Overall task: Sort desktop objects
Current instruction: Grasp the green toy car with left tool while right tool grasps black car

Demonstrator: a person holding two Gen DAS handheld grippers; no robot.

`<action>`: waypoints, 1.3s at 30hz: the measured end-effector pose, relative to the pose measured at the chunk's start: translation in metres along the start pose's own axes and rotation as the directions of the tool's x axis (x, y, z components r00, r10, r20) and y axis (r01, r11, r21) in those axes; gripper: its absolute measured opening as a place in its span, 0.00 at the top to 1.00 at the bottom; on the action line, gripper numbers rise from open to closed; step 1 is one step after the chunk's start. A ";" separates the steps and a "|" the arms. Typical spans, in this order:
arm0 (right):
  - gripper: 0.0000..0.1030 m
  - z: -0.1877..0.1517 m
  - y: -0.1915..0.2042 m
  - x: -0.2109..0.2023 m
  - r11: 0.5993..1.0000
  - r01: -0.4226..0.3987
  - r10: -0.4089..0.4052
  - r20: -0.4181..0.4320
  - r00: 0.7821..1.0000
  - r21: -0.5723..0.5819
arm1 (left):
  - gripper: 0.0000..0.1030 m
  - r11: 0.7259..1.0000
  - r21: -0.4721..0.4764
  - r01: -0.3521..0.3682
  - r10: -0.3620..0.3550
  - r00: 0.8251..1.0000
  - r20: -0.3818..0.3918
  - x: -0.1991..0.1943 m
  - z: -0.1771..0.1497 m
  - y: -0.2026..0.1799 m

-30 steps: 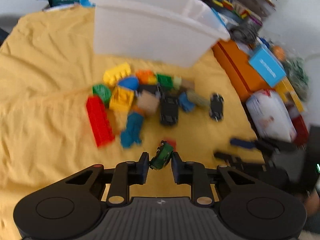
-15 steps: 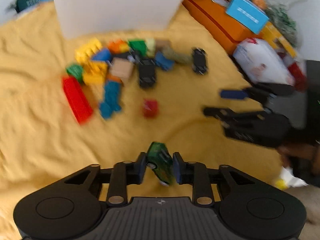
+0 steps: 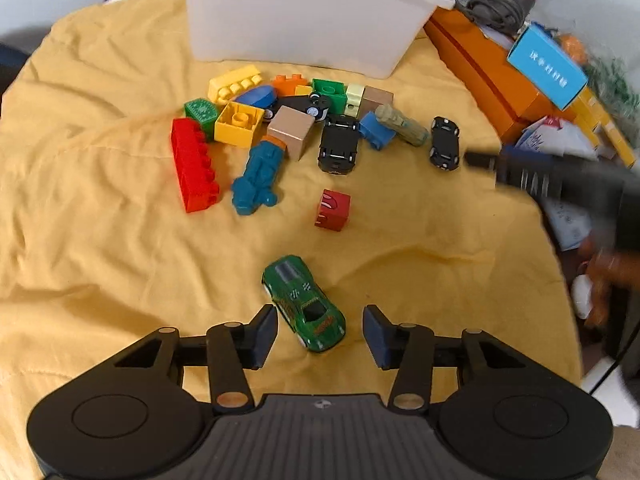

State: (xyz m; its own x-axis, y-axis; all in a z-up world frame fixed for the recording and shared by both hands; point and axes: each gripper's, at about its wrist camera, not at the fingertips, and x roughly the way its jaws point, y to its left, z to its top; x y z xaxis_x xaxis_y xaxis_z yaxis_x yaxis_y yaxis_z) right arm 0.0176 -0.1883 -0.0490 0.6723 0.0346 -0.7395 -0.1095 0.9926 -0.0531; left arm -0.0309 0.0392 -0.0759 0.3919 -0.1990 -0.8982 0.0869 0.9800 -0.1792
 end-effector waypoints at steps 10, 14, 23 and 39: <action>0.75 0.015 -0.019 0.061 0.957 -0.149 0.183 -0.118 0.976 0.249 | 0.56 1.000 0.011 -0.009 0.008 1.000 0.007 0.015 -0.006 0.004; 0.83 0.009 0.002 0.037 0.990 -0.124 0.130 -0.092 0.987 0.068 | 0.61 1.000 0.024 -0.012 0.012 1.000 0.005 0.012 -0.008 0.004; 0.83 -0.043 0.053 -0.007 0.889 0.006 -0.054 -0.093 0.994 -0.458 | 0.64 0.995 0.084 -0.062 0.061 0.998 0.008 0.012 -0.011 0.006; 0.53 -0.042 0.046 -0.017 0.956 -0.144 0.116 -0.120 0.986 -0.255 | 0.64 0.999 0.024 -0.037 0.036 0.999 0.041 0.012 -0.012 0.014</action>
State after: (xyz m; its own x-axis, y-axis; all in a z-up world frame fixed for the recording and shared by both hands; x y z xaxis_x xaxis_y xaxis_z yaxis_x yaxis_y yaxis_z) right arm -0.0294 -0.1486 -0.0671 0.5624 0.1356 -0.8157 -0.3882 0.9143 -0.1156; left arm -0.0357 0.0501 -0.0942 0.4318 -0.1638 -0.8870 0.0946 0.9862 -0.1360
